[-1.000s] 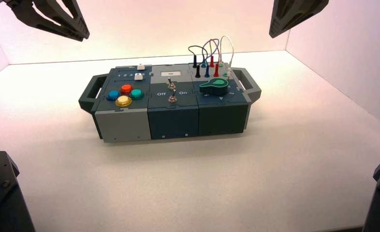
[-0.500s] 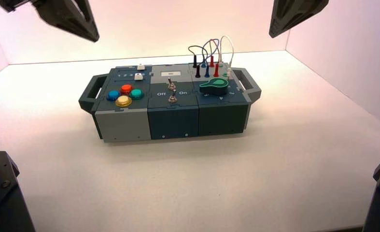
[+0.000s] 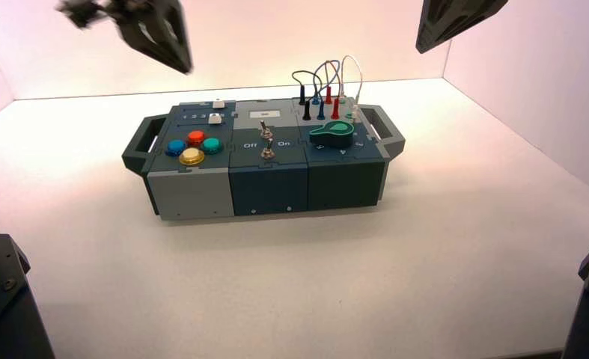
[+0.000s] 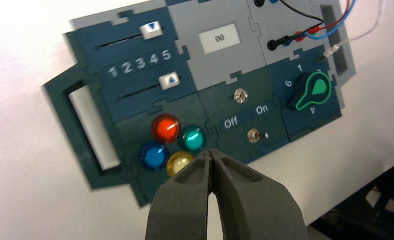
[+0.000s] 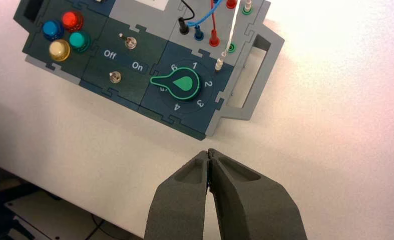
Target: Move the bottom slider to position 2.
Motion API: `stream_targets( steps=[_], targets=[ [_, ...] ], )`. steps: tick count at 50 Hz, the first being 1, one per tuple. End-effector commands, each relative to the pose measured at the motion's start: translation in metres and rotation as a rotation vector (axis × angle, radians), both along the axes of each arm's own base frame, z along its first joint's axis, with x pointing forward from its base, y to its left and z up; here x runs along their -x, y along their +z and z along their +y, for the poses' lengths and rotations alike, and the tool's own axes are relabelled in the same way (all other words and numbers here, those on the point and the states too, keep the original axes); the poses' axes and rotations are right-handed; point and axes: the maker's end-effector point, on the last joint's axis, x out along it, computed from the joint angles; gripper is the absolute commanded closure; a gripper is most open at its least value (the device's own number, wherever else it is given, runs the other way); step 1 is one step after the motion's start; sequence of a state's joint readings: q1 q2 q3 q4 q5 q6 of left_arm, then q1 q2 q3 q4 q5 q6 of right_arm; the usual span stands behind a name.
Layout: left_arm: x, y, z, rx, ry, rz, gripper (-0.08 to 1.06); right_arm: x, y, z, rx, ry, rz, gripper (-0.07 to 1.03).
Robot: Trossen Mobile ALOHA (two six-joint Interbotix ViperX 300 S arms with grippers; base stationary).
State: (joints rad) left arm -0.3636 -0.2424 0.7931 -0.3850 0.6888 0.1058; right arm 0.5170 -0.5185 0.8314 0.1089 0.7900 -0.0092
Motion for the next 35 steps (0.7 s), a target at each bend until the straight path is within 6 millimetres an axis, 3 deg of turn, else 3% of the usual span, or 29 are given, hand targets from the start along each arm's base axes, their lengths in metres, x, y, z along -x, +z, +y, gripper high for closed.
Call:
stream_targets(
  steps=[1, 21, 35],
  targets=[
    [-0.024, -0.001, -0.013, 0.001, -0.01, -0.014, 1.01, -0.004, 0.01, 0.002, -0.021, -0.008, -0.023, 0.99],
    [-0.063, -0.029, -0.032, -0.02, -0.015, 0.033, 1.01, 0.0, 0.012, 0.0, -0.016, -0.005, -0.015, 0.99],
    [-0.075, -0.045, -0.037, -0.033, -0.021, 0.074, 1.01, 0.001, 0.014, 0.0, -0.018, -0.005, -0.016, 0.99]
  ],
)
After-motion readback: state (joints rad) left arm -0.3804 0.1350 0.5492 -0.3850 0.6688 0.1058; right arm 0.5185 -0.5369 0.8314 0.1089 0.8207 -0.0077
